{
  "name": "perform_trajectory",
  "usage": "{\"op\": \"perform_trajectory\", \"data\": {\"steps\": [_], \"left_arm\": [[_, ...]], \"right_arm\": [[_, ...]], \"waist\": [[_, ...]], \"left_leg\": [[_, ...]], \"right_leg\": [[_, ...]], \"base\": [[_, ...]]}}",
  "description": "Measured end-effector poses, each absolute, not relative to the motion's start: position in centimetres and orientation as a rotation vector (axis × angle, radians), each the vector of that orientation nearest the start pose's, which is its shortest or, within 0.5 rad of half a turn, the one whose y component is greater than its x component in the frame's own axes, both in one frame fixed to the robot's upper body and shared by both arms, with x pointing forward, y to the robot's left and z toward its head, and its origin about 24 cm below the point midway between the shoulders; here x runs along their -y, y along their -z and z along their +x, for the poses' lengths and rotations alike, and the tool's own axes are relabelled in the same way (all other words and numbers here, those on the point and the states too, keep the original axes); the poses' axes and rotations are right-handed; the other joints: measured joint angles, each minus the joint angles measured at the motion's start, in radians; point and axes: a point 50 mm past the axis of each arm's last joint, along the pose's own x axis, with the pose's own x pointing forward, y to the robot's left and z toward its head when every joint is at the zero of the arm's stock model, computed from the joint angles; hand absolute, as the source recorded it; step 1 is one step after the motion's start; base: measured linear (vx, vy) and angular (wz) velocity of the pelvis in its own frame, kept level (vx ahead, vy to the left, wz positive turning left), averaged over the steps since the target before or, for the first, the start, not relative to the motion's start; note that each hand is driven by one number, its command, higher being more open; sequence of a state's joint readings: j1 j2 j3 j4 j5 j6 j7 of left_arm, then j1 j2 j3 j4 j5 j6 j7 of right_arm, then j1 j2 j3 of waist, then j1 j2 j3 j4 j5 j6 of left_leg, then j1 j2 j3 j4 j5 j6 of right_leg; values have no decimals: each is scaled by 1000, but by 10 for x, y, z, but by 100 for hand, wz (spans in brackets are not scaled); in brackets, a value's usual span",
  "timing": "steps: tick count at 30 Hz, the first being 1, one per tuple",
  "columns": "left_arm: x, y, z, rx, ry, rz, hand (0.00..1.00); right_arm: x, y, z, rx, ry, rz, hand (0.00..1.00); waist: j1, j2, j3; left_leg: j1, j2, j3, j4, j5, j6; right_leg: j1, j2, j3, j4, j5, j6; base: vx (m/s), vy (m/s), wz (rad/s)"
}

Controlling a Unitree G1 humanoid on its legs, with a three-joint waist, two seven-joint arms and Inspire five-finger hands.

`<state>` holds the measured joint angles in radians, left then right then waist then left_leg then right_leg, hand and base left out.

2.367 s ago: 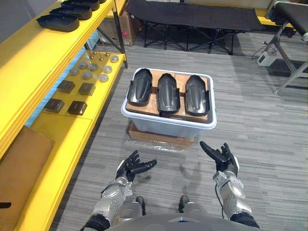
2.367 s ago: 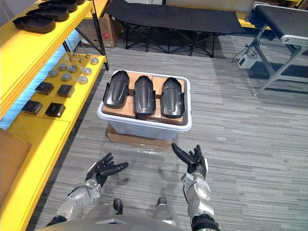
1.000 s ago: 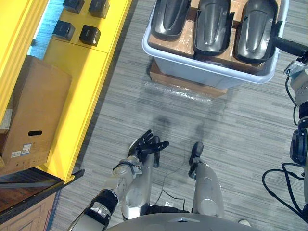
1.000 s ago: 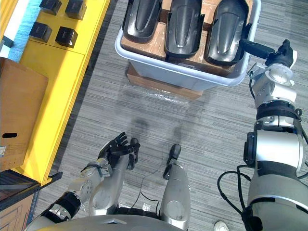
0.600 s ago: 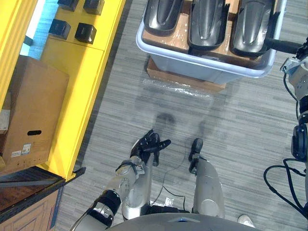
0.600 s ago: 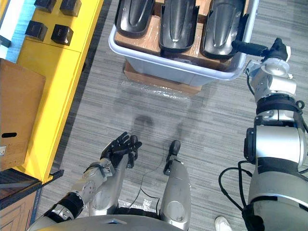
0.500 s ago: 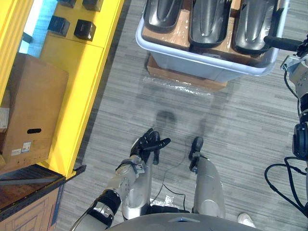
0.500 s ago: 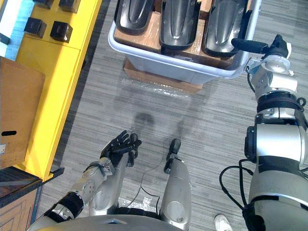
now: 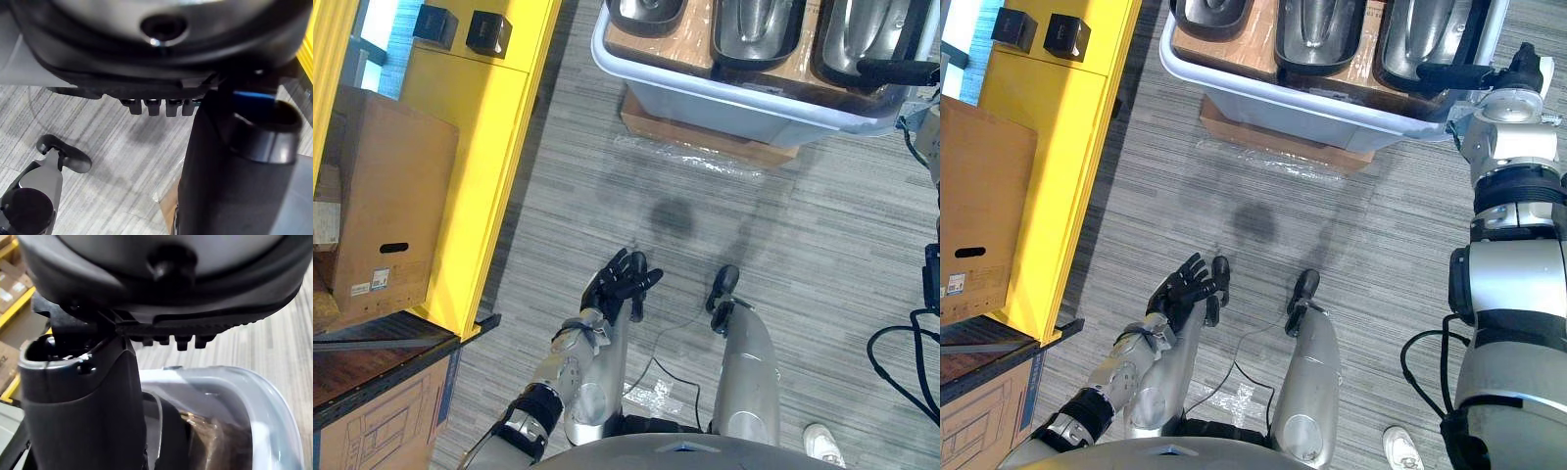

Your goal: Walk over and take three plastic housings, then place them on the shelf

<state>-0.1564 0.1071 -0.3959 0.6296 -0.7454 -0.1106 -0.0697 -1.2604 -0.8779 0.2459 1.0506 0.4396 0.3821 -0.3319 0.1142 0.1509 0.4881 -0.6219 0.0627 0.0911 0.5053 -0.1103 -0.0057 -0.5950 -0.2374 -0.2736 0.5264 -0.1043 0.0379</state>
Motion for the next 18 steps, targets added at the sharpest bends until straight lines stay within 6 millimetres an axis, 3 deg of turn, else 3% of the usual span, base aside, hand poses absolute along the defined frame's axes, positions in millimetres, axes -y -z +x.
{"op": "perform_trajectory", "data": {"steps": [4,10,18], "left_arm": [[-97,58,243,-465,210,-486,100],[-101,58,244,-450,193,-488,100],[-107,61,243,-460,162,-535,100]], "right_arm": [[355,-273,365,-103,788,-257,0],[377,-250,351,-179,902,-267,0],[376,-239,351,-173,903,-186,0]], "waist": [[3,0,0],[8,0,0],[-2,2,-2]], "left_leg": [[-12,4,0,13,-3,1],[-23,21,18,23,-3,2],[-6,50,62,25,-2,3]], "right_leg": [[0,-4,-12,4,-2,-1],[-1,-6,-27,11,-5,-4],[3,-4,-25,23,-18,-7]], "base": [[4,-4,8],[7,-4,6],[8,-33,-1]]}}
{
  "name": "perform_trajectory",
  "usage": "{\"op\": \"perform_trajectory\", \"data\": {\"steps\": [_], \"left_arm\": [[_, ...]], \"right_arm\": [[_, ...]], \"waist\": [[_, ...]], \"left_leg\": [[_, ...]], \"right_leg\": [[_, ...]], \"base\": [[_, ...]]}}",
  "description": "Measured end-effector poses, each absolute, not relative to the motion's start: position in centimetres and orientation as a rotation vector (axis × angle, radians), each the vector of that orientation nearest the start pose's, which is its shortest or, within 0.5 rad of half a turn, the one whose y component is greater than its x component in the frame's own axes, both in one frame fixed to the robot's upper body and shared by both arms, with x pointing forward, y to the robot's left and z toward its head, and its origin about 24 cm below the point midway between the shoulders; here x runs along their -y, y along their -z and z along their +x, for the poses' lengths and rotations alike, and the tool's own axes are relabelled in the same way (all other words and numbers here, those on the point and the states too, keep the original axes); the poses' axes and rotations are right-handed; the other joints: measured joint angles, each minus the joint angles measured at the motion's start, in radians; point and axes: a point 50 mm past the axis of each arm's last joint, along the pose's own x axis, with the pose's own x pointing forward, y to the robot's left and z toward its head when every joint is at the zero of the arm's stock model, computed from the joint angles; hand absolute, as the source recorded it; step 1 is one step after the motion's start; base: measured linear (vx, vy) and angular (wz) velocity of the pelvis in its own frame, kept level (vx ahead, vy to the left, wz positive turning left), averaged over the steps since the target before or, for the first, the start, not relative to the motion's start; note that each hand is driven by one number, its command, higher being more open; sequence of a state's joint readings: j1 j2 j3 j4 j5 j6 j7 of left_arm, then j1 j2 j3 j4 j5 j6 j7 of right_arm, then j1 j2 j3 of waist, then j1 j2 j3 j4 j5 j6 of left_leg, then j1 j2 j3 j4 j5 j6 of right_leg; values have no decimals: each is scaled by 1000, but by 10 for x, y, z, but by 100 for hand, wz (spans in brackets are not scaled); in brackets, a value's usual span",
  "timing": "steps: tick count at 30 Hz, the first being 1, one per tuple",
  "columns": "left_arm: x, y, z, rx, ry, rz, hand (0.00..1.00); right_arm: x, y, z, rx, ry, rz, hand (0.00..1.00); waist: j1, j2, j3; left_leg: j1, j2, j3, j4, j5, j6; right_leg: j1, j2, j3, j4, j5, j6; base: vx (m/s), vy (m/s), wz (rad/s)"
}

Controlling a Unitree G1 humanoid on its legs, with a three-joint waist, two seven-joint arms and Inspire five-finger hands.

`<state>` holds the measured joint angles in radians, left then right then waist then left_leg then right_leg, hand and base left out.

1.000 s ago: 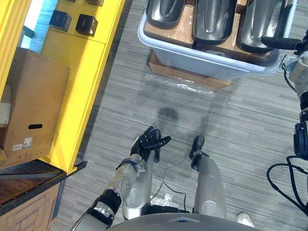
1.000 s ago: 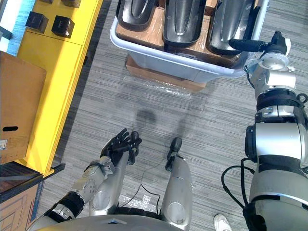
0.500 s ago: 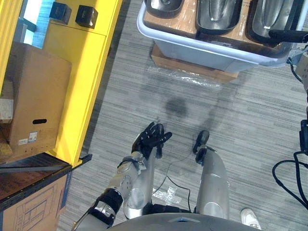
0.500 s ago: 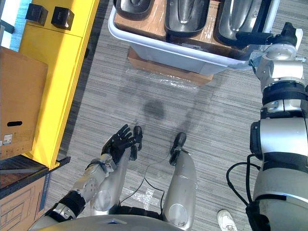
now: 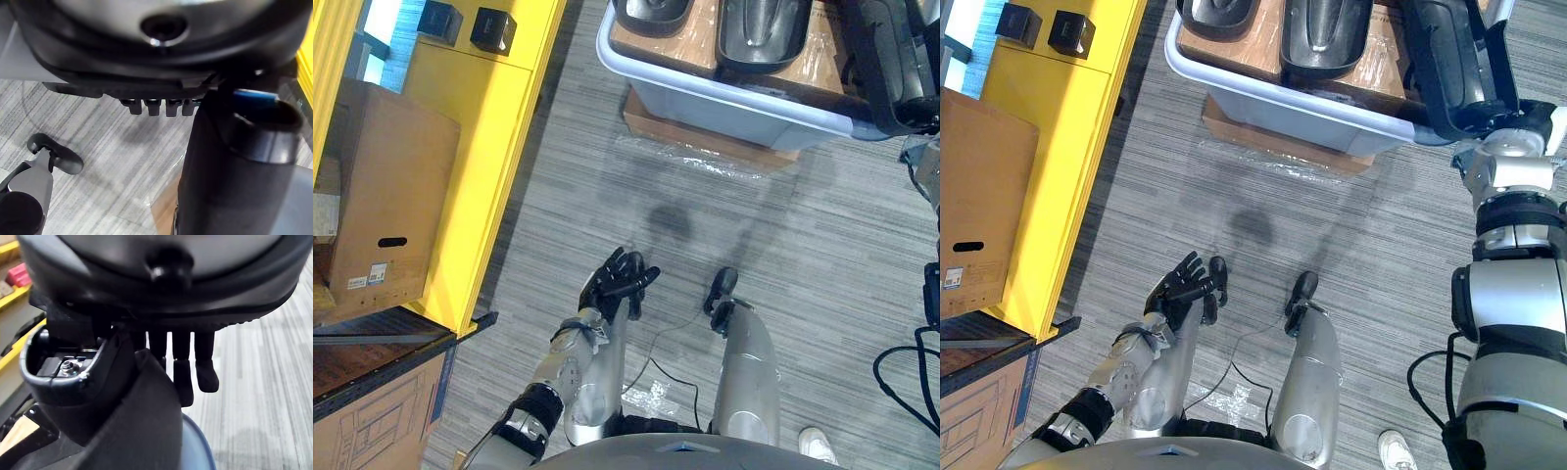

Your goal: Walk over and take three plastic housings, then place them on the shelf

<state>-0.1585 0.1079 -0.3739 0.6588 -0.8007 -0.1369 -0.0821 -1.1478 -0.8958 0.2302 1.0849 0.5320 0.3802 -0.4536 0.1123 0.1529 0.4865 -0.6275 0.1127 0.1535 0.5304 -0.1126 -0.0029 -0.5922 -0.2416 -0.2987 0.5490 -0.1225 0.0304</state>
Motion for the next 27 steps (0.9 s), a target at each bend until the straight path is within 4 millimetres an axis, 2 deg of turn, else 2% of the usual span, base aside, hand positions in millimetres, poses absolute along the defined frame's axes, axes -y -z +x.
{"op": "perform_trajectory", "data": {"steps": [4,11,13,17,19,21,23,26,27], "left_arm": [[-107,60,244,-445,144,-612,100],[-105,60,238,-439,134,-646,100],[-105,60,233,-440,125,-658,100],[-109,57,229,-413,87,-677,100],[-116,50,232,-368,60,-689,100],[-131,34,235,-289,37,-680,100],[-139,21,236,-226,42,-638,100],[-144,10,235,-175,44,-641,100],[-147,-3,236,-115,56,-615,100]], "right_arm": [[375,-226,351,-161,960,-121,0],[386,-222,342,-53,1019,-51,0],[385,-226,341,17,1019,-30,0],[378,-243,339,188,1004,-126,0],[373,-252,337,271,987,-160,0],[365,-252,335,353,966,-157,0],[362,-243,332,381,971,-153,0],[359,-233,328,394,980,-169,0],[352,-218,322,405,966,-165,0]], "waist": [[7,0,0],[2,-1,0],[-11,-2,1],[-31,-6,2],[-40,-17,2],[-63,-49,1],[-75,-73,-1],[-88,-89,-11],[-92,-106,-46]], "left_leg": [[3,2,2,5,0,0],[29,4,1,4,1,1],[56,5,3,-7,1,1],[133,4,10,-63,15,-6],[179,4,9,-102,28,-12],[240,4,-4,-170,55,-24],[305,3,-8,-237,78,-31],[357,-2,-10,-290,94,-33],[376,-4,-6,-332,107,-35]], "right_leg": [[1,1,1,2,-1,1],[32,4,-3,-6,0,1],[58,9,-5,-20,3,6],[132,20,-13,-73,14,21],[175,30,-17,-109,22,23],[239,49,-31,-169,41,17],[311,68,-44,-237,66,18],[366,78,-54,-296,84,20],[387,89,-54,-346,101,24]], "base": [[0,0,0],[0,0,0],[9,-5,-3],[29,-10,-4],[59,-27,2],[103,-47,10],[118,-30,9],[92,11,6],[108,11,-4]]}}
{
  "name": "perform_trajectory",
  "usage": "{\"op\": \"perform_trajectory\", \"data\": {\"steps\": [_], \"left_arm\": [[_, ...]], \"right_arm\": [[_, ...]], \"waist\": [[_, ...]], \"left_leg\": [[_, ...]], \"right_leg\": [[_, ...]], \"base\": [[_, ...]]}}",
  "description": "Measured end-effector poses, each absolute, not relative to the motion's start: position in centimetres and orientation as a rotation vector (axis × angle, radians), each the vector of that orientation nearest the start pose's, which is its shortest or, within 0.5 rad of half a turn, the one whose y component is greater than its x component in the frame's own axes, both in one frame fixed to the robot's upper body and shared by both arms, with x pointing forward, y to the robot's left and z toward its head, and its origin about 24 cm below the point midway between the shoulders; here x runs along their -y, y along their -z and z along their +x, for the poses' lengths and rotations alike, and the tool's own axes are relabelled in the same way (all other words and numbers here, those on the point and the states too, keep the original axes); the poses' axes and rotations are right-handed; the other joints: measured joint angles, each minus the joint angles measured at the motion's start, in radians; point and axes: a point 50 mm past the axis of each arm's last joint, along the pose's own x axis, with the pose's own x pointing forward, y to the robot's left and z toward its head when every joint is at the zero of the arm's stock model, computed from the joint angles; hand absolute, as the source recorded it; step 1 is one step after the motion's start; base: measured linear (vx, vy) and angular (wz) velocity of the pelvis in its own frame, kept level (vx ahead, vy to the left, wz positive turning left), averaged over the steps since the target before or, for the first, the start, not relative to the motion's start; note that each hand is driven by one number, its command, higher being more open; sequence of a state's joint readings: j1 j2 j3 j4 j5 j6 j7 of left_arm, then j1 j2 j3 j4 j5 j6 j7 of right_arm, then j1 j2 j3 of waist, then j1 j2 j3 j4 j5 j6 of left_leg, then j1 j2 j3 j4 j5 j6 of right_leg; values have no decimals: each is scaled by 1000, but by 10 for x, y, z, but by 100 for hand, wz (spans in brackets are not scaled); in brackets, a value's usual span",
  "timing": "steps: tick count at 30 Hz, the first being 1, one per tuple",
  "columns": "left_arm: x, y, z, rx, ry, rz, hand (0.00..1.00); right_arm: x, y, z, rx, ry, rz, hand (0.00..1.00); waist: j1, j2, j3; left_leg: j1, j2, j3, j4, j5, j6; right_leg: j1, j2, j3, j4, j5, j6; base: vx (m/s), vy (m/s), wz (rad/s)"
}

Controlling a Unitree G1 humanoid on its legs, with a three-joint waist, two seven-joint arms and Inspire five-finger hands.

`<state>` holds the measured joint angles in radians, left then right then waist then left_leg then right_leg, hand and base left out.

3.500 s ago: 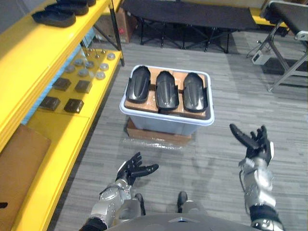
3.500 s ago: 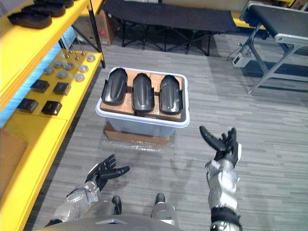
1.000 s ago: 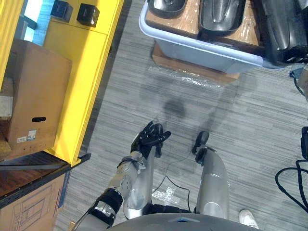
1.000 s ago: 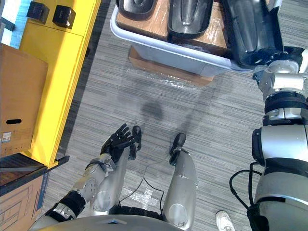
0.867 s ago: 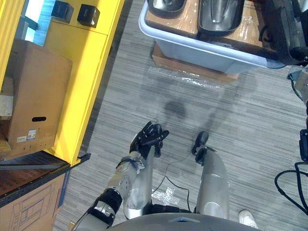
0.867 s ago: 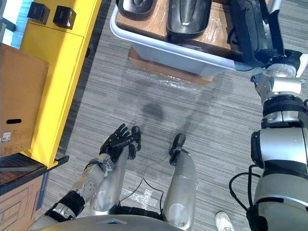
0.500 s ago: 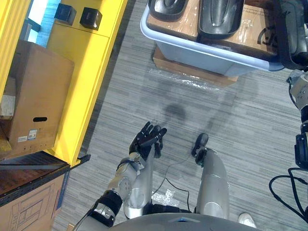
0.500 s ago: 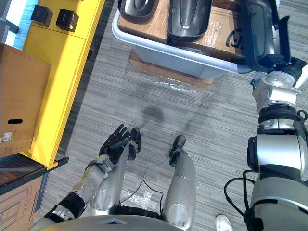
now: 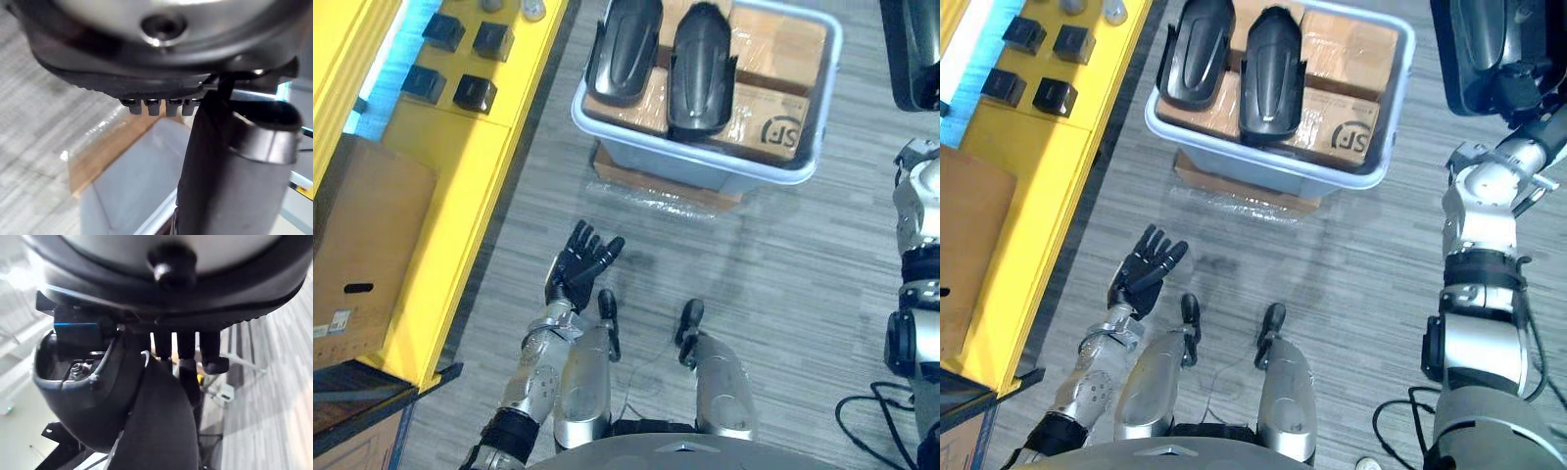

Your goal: Walk over and take three plastic housings, then place them on the shelf

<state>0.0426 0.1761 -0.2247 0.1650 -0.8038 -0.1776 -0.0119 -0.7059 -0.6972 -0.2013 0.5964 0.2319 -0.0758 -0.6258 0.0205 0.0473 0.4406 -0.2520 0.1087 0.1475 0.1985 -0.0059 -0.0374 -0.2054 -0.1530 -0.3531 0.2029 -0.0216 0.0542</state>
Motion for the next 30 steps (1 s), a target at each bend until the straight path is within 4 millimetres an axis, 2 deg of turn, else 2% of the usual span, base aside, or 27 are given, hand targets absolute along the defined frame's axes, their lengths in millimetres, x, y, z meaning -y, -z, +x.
{"op": "perform_trajectory", "data": {"steps": [3,5,6,8,10,13,14,16,17,20,25,30], "left_arm": [[-143,-27,240,-24,109,-604,100],[-133,-39,244,-1,162,-609,100],[-131,-41,245,2,170,-609,100],[-113,-51,253,11,252,-616,100],[-100,-58,257,20,312,-606,100],[-84,-68,262,39,371,-587,100],[-74,-73,264,42,397,-594,100],[-69,-76,265,40,400,-597,100],[-68,-76,266,35,392,-596,100],[-65,-69,267,2,369,-577,100],[-64,-64,269,-24,337,-556,100],[-60,-67,270,-37,349,-627,100]], "right_arm": [[330,-190,312,412,940,-175,0],[309,-162,304,381,895,-221,0],[306,-159,303,377,889,-230,0],[287,-135,301,332,842,-310,0],[276,-123,300,307,802,-363,0],[259,-115,302,302,747,-413,0],[248,-111,301,308,708,-417,0],[232,-108,303,315,650,-422,0],[223,-106,304,323,615,-423,0],[212,-96,301,314,556,-422,0],[191,-82,297,279,476,-397,0],[169,-62,292,226,364,-392,0]], "waist": [[-10,-22,-27],[-26,-25,-97],[-26,-26,-106],[-28,-33,-160],[-29,-41,-193],[-34,-48,-211],[-38,-51,-225],[-44,-56,-236],[-44,-56,-240],[-44,-58,-274],[-44,-62,-295],[-39,-65,-303]], "left_leg": [[71,-4,7,-64,13,-5],[108,-12,8,-119,27,-6],[114,-12,10,-126,28,-6],[166,-19,26,-171,32,-7],[186,-22,38,-190,33,-7],[221,-27,44,-205,33,-7],[231,-27,47,-207,33,-7],[249,-27,54,-212,33,-7],[267,-27,63,-218,33,-7],[275,-29,64,-219,33,-7],[282,-30,62,-226,41,-6],[301,-33,57,-281,81,-5]], "right_leg": [[70,14,-2,-67,18,4],[107,19,-12,-121,31,9],[112,20,-12,-127,32,10],[159,25,-3,-179,49,14],[180,28,3,-211,60,17],[212,27,7,-225,65,18],[219,27,9,-225,65,18],[230,27,18,-225,65,18],[242,27,27,-225,65,18],[248,26,29,-225,67,18],[260,28,27,-241,84,12],[265,34,19,-258,100,10]], "base": [[105,3,-2],[139,11,5],[132,20,-2],[113,24,-13],[81,17,-12],[45,13,-6],[0,0,0],[4,18,-12],[-12,16,-17],[-40,17,-4],[-62,13,1],[-60,-3,3]]}}
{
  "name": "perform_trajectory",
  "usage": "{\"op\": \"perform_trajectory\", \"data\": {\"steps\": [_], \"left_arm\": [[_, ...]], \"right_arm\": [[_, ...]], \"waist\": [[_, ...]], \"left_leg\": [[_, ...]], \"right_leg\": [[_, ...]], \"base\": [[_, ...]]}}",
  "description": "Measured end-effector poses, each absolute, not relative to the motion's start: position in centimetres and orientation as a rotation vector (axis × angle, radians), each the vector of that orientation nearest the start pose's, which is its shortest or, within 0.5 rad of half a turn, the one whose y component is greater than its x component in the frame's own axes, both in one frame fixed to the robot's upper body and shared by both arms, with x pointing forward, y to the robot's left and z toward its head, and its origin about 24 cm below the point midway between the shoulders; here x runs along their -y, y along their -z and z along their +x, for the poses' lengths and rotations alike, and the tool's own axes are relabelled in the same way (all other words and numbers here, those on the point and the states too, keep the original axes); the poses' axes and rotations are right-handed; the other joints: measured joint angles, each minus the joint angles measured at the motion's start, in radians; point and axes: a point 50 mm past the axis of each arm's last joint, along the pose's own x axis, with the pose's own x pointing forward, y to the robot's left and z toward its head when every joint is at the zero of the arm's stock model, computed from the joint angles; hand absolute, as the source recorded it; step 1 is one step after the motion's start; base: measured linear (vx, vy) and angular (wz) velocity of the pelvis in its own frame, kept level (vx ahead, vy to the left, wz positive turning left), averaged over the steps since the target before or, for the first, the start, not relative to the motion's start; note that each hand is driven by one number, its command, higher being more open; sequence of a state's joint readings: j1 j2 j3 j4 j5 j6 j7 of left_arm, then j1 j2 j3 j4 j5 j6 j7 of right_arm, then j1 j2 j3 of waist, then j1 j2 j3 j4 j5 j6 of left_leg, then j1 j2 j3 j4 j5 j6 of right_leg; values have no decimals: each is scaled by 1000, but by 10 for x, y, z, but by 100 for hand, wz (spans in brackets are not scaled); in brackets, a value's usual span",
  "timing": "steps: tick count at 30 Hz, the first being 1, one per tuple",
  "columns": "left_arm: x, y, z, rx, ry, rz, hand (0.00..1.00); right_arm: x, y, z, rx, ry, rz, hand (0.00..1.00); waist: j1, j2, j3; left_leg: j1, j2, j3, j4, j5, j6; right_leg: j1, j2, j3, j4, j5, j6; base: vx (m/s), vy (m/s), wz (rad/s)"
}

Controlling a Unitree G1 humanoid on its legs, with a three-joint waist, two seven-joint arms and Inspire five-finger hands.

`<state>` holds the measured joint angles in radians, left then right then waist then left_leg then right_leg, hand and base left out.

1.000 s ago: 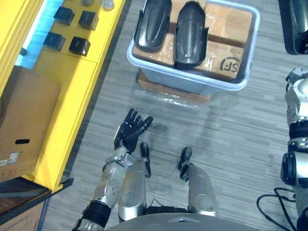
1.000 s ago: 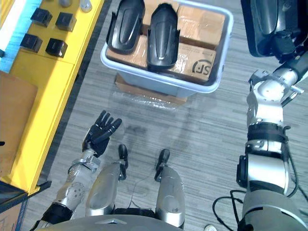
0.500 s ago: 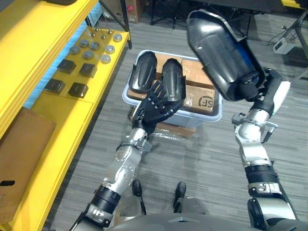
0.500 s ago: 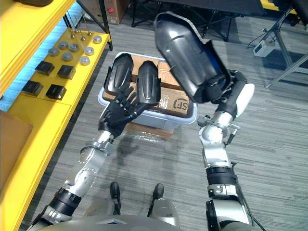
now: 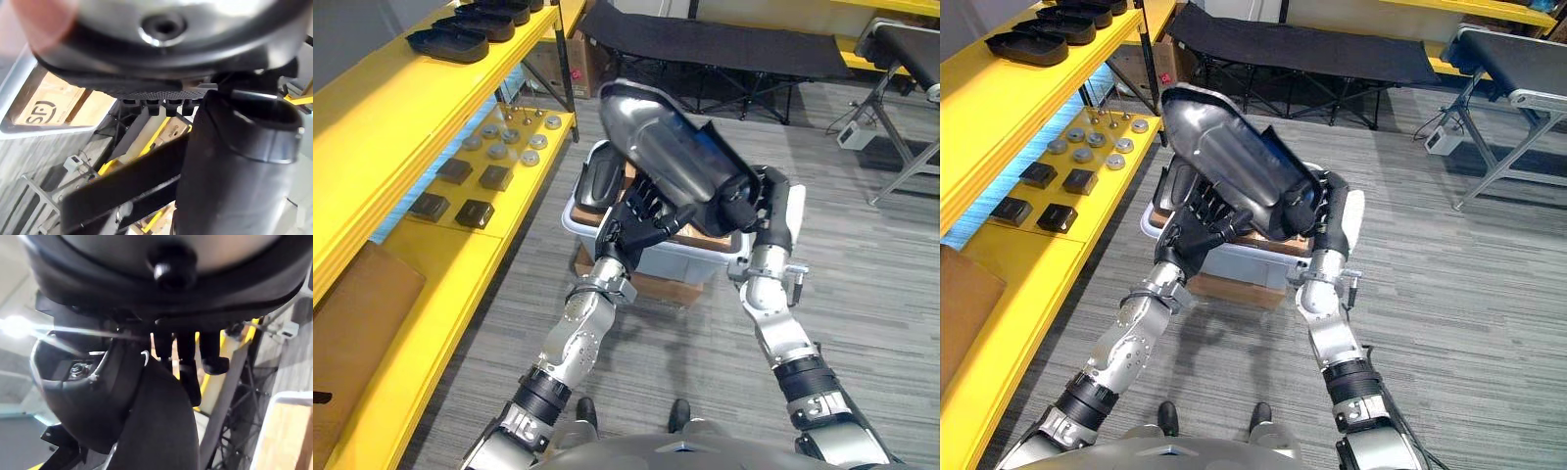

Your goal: Walk over and take three plastic housings, then place them on the shelf

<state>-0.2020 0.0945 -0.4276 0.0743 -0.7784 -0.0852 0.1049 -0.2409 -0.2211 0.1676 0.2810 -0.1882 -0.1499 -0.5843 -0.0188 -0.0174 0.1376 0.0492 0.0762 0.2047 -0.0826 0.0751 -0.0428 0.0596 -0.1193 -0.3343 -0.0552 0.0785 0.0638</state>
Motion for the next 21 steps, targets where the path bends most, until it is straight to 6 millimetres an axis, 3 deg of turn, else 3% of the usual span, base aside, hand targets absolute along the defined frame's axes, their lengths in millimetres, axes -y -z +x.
{"op": "perform_trajectory", "data": {"steps": [5,10,17,18,21], "left_arm": [[-59,-67,271,-58,343,-693,100],[-58,-67,270,-103,371,-865,100],[-56,-65,270,-128,370,-889,100],[-55,-64,269,-139,361,-884,0],[-53,-61,268,-169,335,-872,0]], "right_arm": [[159,-51,291,190,338,-362,0],[151,-42,287,186,298,-356,0],[137,-39,281,212,267,-325,0],[135,-39,280,219,255,-322,0],[126,-38,278,229,226,-316,0]], "waist": [[4,-1,-5],[7,-10,-32],[11,-27,-48],[12,-29,-49],[13,-31,-51]], "left_leg": [[-2,-1,-5,-1,5,0],[-5,-4,-11,-1,7,0],[-5,-6,-11,-1,8,0],[-5,-6,-12,-1,8,0],[-5,-5,-13,-1,8,0]], "right_leg": [[1,0,-9,-2,3,0],[10,0,-17,-22,10,0],[11,-1,-17,-22,12,0],[11,-1,-17,-22,13,0],[11,-1,-18,-22,13,0]], "base": [[-11,-2,3],[15,-1,3],[2,0,0],[0,0,0],[0,0,0]]}}
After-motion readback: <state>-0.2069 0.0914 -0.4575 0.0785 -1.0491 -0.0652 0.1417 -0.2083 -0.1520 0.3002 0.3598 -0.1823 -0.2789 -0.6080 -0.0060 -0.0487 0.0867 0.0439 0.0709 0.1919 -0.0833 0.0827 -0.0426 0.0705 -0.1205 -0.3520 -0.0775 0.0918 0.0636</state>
